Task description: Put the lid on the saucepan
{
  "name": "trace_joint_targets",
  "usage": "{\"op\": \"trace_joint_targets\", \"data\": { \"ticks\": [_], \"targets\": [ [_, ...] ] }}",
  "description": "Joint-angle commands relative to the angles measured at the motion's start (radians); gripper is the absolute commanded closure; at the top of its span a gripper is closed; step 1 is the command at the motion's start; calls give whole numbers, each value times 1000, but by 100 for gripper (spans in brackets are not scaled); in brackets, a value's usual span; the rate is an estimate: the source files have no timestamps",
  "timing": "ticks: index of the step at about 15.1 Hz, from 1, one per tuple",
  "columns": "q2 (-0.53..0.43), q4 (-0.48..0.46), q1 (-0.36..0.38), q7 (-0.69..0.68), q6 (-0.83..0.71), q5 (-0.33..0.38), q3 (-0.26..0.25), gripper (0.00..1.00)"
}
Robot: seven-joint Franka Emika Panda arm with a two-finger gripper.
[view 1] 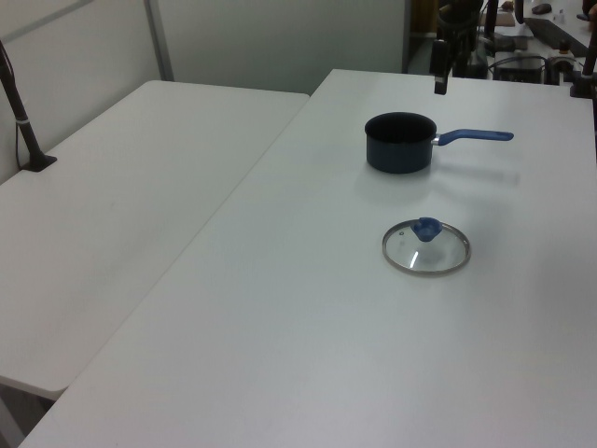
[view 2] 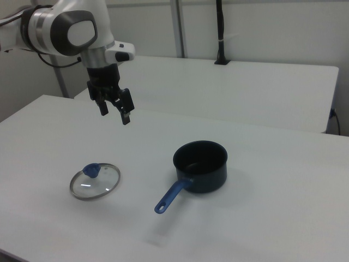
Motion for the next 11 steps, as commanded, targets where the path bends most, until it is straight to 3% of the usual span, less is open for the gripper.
{"op": "trace_joint_targets", "data": {
  "ticks": [1,11],
  "targets": [
    [-15,7,9,-15,-46,7,-17,0],
    [15,4,13,-3,-13,40,-17,0]
  ]
}}
